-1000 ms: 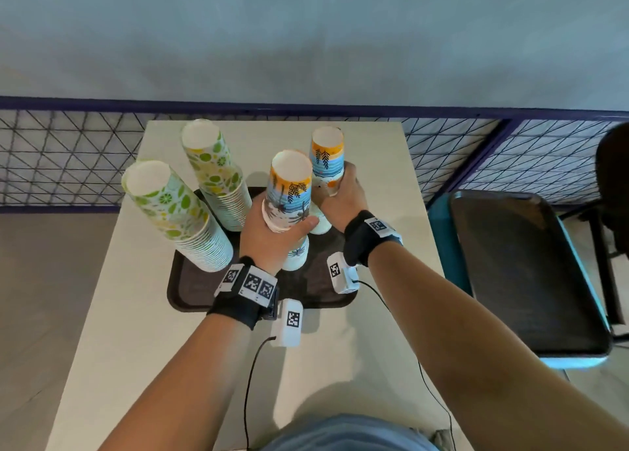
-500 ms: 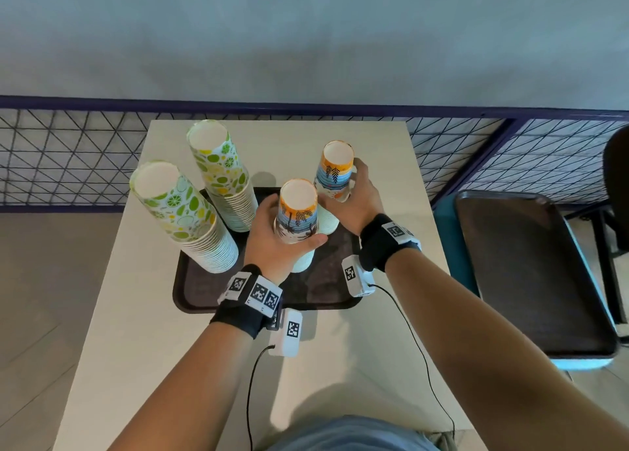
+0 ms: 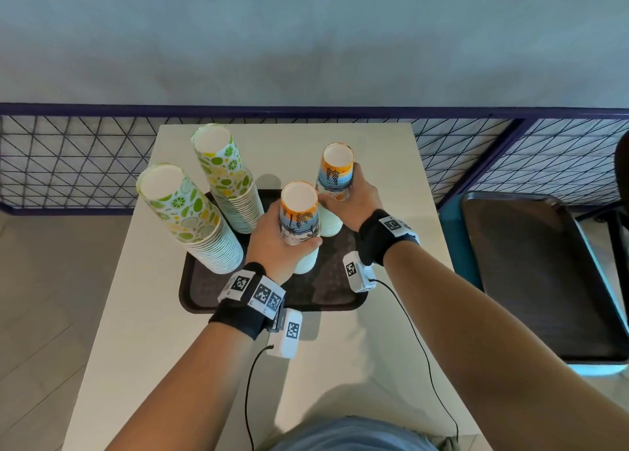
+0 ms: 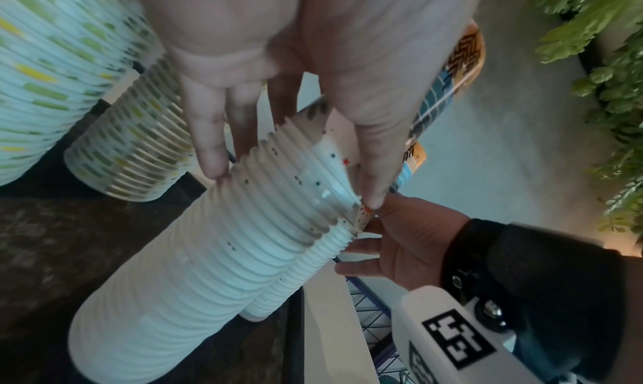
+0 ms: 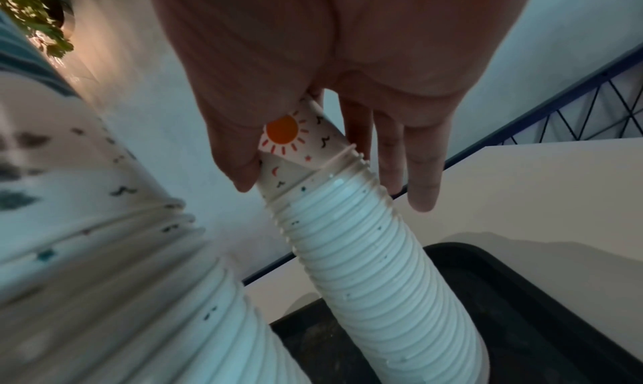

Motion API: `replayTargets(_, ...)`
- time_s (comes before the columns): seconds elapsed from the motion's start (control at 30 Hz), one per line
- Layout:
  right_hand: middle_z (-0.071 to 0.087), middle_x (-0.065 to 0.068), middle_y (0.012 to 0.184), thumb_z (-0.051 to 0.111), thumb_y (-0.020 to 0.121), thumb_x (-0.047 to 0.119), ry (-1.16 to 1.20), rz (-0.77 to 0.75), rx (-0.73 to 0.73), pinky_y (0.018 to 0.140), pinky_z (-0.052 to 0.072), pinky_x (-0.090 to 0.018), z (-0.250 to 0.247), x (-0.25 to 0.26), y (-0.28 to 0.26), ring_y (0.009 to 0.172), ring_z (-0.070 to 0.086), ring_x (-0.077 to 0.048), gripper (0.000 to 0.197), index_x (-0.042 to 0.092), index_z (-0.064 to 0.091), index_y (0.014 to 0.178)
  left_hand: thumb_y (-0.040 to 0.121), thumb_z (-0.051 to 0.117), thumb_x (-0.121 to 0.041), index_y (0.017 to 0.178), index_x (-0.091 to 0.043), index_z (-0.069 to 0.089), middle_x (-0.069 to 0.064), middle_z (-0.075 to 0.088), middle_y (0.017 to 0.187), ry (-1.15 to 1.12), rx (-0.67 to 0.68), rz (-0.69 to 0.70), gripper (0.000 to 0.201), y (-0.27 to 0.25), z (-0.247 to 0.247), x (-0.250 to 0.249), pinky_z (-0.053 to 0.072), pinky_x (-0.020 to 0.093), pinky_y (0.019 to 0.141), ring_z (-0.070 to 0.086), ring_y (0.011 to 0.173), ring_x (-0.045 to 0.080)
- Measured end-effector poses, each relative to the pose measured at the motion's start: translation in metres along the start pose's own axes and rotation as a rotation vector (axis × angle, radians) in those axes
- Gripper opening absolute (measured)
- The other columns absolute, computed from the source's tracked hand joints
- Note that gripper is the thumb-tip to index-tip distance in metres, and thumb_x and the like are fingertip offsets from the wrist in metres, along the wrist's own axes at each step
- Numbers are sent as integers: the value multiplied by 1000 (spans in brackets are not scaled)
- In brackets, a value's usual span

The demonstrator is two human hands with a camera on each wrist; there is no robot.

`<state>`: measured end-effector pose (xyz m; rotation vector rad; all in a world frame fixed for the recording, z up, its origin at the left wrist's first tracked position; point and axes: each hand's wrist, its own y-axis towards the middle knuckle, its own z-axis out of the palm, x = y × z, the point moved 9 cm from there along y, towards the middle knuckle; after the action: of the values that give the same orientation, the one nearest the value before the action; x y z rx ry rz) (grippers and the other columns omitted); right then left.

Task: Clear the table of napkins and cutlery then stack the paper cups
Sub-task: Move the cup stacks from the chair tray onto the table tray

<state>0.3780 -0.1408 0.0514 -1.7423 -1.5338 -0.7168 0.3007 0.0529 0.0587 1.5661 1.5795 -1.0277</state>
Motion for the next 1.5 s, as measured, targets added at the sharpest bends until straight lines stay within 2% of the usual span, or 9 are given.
replayTargets(0.23,65,1,133,80,82,37,-32,-18,3,101,52,-34,-3,0,-2,119,64,-21,69,25,42,138,73,93,-26,142,-27,50,-8,67,135,-34,5,-2,81,5,1,1,50,35,109,63,127,14)
replayTargets(0.4,67,5,127,79,79,40,-12,-2,4,98,51,-31,-8,-8,-14,106,61,-12,68,28,44,136,72,93,-23,140,-25,51,-6,68,133,-36,8,-9,80,12,3,0,50,34,109,64,125,14)
replayTargets(0.63,67,9,126,78,75,40,-39,18,8,100,52,-32,-12,-22,-31,108,64,-13,70,33,42,135,75,92,-24,139,-21,51,0,66,137,7,4,1,77,19,1,-6,50,40,112,62,128,20)
replayTargets(0.87,67,8,127,80,75,38,-56,22,-22,99,52,-30,-15,-28,-47,114,65,-16,71,32,43,136,76,92,-22,142,-20,49,-1,65,140,25,-1,10,79,22,2,-11,48,34,112,61,130,18)
replayTargets(1.13,66,11,129,75,69,53,-59,41,-7,100,56,-43,-14,-25,-53,116,66,-18,75,42,36,132,79,91,-21,149,-19,43,-2,61,146,24,-11,-42,85,16,2,-14,42,23,105,58,131,15)
replayTargets(1.27,64,9,132,74,65,61,-32,39,51,101,56,-49,-14,-23,-53,119,65,-21,83,43,31,134,71,95,-16,160,-18,27,1,53,154,-59,-56,-77,112,6,0,-18,42,35,118,53,141,19)
replayTargets(1.37,61,5,139,76,61,65,6,40,66,106,51,-51,-25,-19,-57,125,62,-24,96,42,25,140,74,95,-27,165,-20,15,-5,42,159,-27,-135,-120,121,-11,-9,-22,36,26,114,44,145,13)
replayTargets(1.4,58,2,143,77,63,62,9,28,66,108,49,-51,-30,-14,-61,128,59,-25,99,41,23,142,75,94,-33,166,-21,12,-2,39,164,4,-169,-122,123,-18,-14,-24,35,27,115,41,148,15)
replayTargets(1.5,44,-8,155,84,76,44,34,-47,43,115,42,-49,-51,3,-70,140,47,-28,102,31,19,153,74,92,-44,165,-25,20,3,38,167,24,-239,-81,118,-41,-32,-35,42,49,119,43,149,23)
